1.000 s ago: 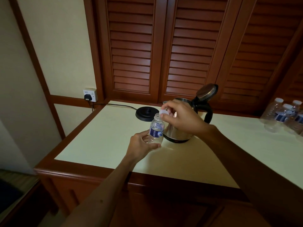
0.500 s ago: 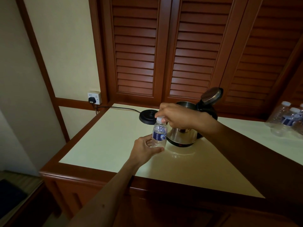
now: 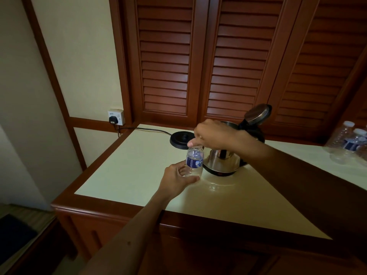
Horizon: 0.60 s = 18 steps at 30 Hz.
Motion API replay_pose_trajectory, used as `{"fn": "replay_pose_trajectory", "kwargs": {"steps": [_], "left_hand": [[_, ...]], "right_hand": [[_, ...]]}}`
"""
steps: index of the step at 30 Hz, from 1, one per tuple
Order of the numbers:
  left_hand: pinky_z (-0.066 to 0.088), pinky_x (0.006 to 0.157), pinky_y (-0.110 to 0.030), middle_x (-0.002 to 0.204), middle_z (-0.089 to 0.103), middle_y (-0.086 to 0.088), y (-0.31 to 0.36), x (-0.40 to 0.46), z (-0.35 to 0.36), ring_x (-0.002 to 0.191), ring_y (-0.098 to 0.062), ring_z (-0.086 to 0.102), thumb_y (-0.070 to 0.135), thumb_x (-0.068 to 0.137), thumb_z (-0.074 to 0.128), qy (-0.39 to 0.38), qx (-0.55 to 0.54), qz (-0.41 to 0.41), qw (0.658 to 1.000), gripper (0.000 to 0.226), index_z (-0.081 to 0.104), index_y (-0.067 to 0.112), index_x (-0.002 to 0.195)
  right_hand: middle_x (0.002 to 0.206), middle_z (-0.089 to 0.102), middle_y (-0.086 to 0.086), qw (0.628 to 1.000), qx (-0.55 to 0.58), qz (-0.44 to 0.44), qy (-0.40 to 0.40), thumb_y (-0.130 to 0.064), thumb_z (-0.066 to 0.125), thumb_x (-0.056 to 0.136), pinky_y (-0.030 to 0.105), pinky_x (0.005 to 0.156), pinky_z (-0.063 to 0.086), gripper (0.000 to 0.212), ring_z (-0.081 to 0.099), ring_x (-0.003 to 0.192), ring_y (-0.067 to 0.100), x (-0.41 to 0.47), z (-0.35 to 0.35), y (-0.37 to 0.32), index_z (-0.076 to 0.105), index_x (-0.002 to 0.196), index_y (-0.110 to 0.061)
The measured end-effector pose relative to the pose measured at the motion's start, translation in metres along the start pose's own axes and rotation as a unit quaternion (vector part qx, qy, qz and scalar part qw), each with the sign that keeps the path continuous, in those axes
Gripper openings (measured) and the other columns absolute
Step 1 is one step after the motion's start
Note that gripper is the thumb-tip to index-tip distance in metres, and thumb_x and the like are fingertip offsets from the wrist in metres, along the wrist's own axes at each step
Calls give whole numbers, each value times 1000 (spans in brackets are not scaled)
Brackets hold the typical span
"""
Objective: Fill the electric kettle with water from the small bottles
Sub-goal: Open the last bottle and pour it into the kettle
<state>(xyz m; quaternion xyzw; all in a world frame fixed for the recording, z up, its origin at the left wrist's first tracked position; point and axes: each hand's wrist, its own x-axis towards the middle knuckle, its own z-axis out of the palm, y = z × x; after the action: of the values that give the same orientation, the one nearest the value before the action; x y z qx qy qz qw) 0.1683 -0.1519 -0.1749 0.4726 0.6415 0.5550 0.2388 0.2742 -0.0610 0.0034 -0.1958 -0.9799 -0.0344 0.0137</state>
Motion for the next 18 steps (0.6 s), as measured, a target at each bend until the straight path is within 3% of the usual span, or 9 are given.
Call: {"fn": "replay_pose_trajectory", "kwargs": {"steps": [2,5,9,13,18], "left_hand": [[57,87,-32,95,77,8,-1,0,0,89,-10,72,20,70,86,2,4,3,1000,41,72,25,109],[57,85,-28,94,77,9,0,1,1,88,-7,72,18,70,87,5,6,4,1000,42,73,24,109],[56,82,-26,91,77,9,-1,1,2,86,-7,72,17,69,86,7,3,0,1000,39,73,23,105],[57,85,-28,93,77,7,-3,2,1,88,-9,72,16,71,86,2,-4,-2,1000,37,72,22,105],[57,84,-27,96,76,7,-3,2,1,90,-9,72,16,72,85,-3,-7,3,1000,40,71,22,108]], "right_hand": [[87,56,-6,998,45,-38,-36,-39,62,89,35,69,48,28,59,85,20,-4,-8,7,62,108,-17],[85,57,0,997,35,-53,-42,-24,61,91,35,65,48,12,60,79,24,-5,-5,10,62,94,-13],[85,58,4,998,-42,-45,-11,-37,47,97,28,56,39,30,56,71,18,0,9,5,54,85,-11],[83,54,2,993,-108,-35,46,-49,33,99,33,62,39,41,53,73,20,-2,17,5,54,94,-14],[83,54,1,992,-92,-22,89,-50,31,98,34,65,41,44,52,75,20,2,26,9,56,94,-15]]}}
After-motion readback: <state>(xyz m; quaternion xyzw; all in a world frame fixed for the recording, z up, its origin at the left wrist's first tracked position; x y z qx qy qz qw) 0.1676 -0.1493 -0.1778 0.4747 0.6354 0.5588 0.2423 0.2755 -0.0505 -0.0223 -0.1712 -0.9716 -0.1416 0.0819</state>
